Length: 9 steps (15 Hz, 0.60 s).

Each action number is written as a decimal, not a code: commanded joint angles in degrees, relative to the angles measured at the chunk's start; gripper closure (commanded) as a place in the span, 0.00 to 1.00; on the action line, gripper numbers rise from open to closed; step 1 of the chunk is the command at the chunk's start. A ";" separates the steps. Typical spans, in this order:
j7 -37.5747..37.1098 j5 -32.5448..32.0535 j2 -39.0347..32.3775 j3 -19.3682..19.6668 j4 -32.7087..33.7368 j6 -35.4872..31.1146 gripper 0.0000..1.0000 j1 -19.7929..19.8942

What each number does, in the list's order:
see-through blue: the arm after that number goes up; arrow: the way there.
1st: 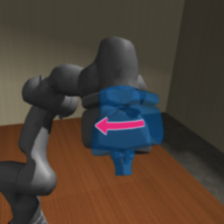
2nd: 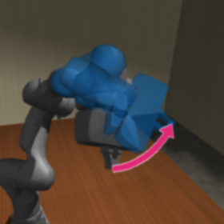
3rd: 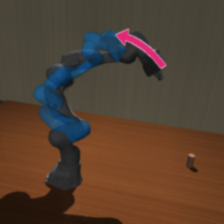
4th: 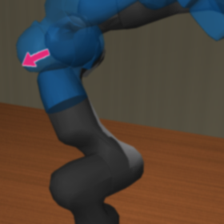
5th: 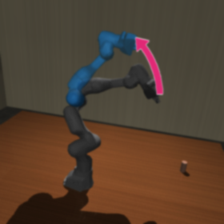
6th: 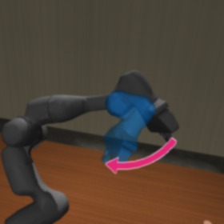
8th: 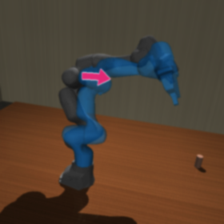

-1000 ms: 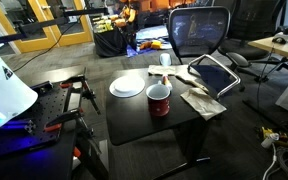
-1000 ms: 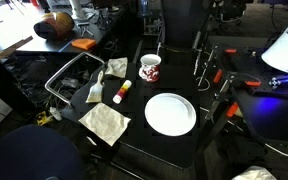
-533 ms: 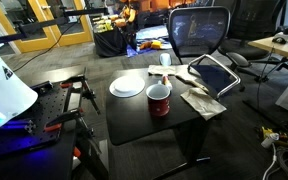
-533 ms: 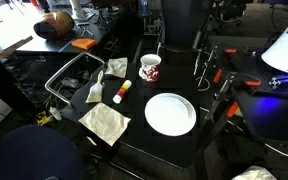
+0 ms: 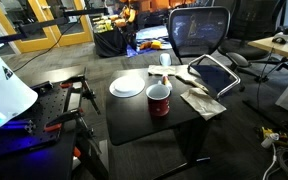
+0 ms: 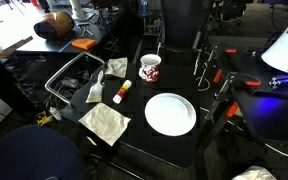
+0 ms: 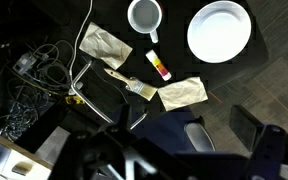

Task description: Pick the bottle on the table and put it in the mug

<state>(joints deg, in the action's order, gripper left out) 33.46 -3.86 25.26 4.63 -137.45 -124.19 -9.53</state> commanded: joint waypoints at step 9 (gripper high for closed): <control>12.38 1.16 -14.39 -3.26 4.17 -5.65 0.00 -0.80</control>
<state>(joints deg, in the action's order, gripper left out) 42.61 -3.63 14.62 2.45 -135.60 -128.65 -10.49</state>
